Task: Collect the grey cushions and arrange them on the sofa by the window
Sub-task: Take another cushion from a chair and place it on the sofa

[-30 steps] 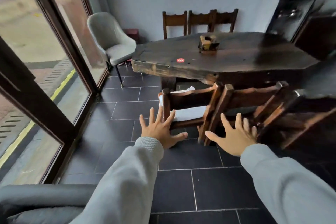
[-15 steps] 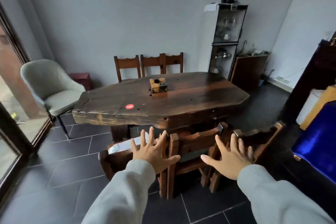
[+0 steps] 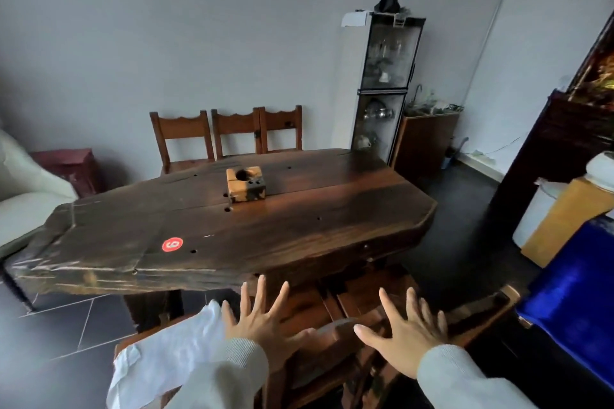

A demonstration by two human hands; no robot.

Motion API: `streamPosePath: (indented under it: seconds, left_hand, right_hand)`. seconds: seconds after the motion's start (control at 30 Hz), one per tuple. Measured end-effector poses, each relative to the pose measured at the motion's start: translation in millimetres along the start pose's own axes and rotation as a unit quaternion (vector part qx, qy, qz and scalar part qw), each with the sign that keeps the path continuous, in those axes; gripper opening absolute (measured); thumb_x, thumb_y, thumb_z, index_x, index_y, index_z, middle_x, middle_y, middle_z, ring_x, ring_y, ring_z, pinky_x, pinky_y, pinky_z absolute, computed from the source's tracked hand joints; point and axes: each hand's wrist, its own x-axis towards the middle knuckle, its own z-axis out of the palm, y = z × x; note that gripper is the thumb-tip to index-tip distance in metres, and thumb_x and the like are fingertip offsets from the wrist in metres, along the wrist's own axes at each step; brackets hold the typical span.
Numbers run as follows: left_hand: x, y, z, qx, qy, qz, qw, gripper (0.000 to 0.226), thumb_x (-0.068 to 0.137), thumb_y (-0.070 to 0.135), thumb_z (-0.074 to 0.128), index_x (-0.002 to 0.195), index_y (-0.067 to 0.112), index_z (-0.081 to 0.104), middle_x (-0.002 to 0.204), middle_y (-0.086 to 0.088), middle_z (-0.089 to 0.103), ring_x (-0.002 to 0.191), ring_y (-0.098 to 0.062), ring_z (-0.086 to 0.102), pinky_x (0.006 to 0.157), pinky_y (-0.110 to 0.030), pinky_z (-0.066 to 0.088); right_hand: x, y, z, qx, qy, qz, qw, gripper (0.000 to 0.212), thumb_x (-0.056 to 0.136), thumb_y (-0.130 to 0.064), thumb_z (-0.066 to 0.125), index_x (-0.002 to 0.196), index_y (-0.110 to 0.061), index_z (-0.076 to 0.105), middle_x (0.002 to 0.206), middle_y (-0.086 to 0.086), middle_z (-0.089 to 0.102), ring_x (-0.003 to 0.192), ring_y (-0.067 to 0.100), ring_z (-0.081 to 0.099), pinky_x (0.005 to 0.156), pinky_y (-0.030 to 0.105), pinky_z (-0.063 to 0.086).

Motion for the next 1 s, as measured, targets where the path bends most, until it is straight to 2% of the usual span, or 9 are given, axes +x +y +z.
streamPosePath:
  seconds: [0.2,0.47,0.53,0.63,0.67,0.73,0.8,0.87,1.0]
  left_hand:
    - [73,30,50,-0.028,-0.029,-0.044,0.998,0.119,0.039,0.108,0.000,0.146,0.061,-0.016,0.165,0.008,-0.025,0.151,-0.026,-0.024,0.113,-0.062,-0.013]
    - [144,62,123,-0.046,-0.125,-0.157,0.979,0.095,0.067,0.099,0.017,0.147,0.060,-0.015,0.165,0.009,-0.023,0.152,-0.024,-0.020,0.117,-0.061,-0.008]
    - [163,76,159,-0.060,-0.168,-0.206,0.962,0.092,0.069,0.097,0.016,0.148,0.060,-0.014,0.165,0.009,-0.022,0.152,-0.024,-0.018,0.118,-0.061,-0.006]
    - [165,91,189,-0.062,-0.223,-0.236,0.944,0.087,0.073,0.094,0.014,0.149,0.060,-0.010,0.166,0.009,-0.020,0.153,-0.024,-0.018,0.117,-0.061,-0.009]
    - [163,94,189,-0.060,-0.223,-0.235,0.944,0.085,0.072,0.094,0.010,0.149,0.061,-0.008,0.166,0.009,-0.019,0.153,-0.024,-0.018,0.115,-0.062,-0.009]
    - [174,98,210,-0.031,-0.264,-0.237,0.934,0.083,0.067,0.086,-0.001,0.147,0.064,-0.006,0.167,0.008,-0.017,0.153,-0.026,-0.016,0.112,-0.065,-0.006]
    - [188,92,211,-0.024,-0.297,-0.221,0.929,0.075,0.074,0.077,0.007,0.147,0.064,-0.005,0.167,0.007,-0.017,0.153,-0.028,-0.014,0.112,-0.068,-0.002]
    - [205,93,209,-0.051,-0.306,-0.241,0.919,0.071,0.085,0.080,0.019,0.149,0.062,-0.004,0.167,0.008,-0.018,0.153,-0.026,-0.013,0.115,-0.065,-0.001]
    - [227,80,228,-0.073,-0.338,-0.277,0.896,0.085,0.083,0.084,0.036,0.152,0.055,-0.003,0.168,0.003,-0.014,0.153,-0.031,-0.010,0.117,-0.067,0.003]
  right_hand:
    - [99,15,4,0.012,-0.058,-0.022,0.998,0.110,0.069,-0.100,0.018,0.161,-0.048,-0.014,0.170,0.010,-0.027,0.157,0.034,-0.022,0.121,0.058,-0.014]
    - [233,46,45,-0.030,-0.140,-0.057,0.988,0.096,0.083,-0.092,0.021,0.163,-0.046,-0.007,0.172,0.008,-0.022,0.159,0.030,-0.015,0.124,0.057,-0.010]
    - [273,62,63,-0.039,-0.160,-0.074,0.984,0.093,0.084,-0.091,0.021,0.163,-0.047,-0.003,0.173,0.005,-0.020,0.159,0.029,-0.013,0.123,0.057,-0.011]
    - [308,62,76,-0.062,-0.150,-0.123,0.979,0.088,0.087,-0.088,0.016,0.164,-0.047,0.003,0.175,0.004,-0.005,0.160,0.028,-0.006,0.124,0.057,-0.010]
    - [311,58,72,-0.063,-0.132,-0.131,0.981,0.088,0.087,-0.089,0.016,0.163,-0.047,0.002,0.175,0.004,-0.003,0.160,0.028,-0.005,0.124,0.057,-0.009]
    - [340,56,86,-0.070,-0.167,-0.137,0.974,0.094,0.084,-0.090,0.024,0.163,-0.047,-0.002,0.175,0.006,-0.005,0.160,0.031,-0.005,0.123,0.058,-0.006]
    - [352,47,89,-0.081,-0.187,-0.152,0.967,0.101,0.080,-0.089,0.035,0.163,-0.045,-0.003,0.175,0.006,-0.007,0.160,0.033,-0.003,0.124,0.058,-0.003]
    - [368,42,91,-0.093,-0.181,-0.163,0.965,0.099,0.083,-0.084,0.042,0.163,-0.045,-0.002,0.175,0.007,-0.007,0.159,0.034,-0.001,0.124,0.058,-0.002]
    - [394,28,119,-0.170,-0.264,-0.169,0.934,0.100,0.088,-0.074,0.054,0.162,-0.047,-0.007,0.174,0.011,-0.011,0.159,0.039,-0.006,0.124,0.062,-0.002]
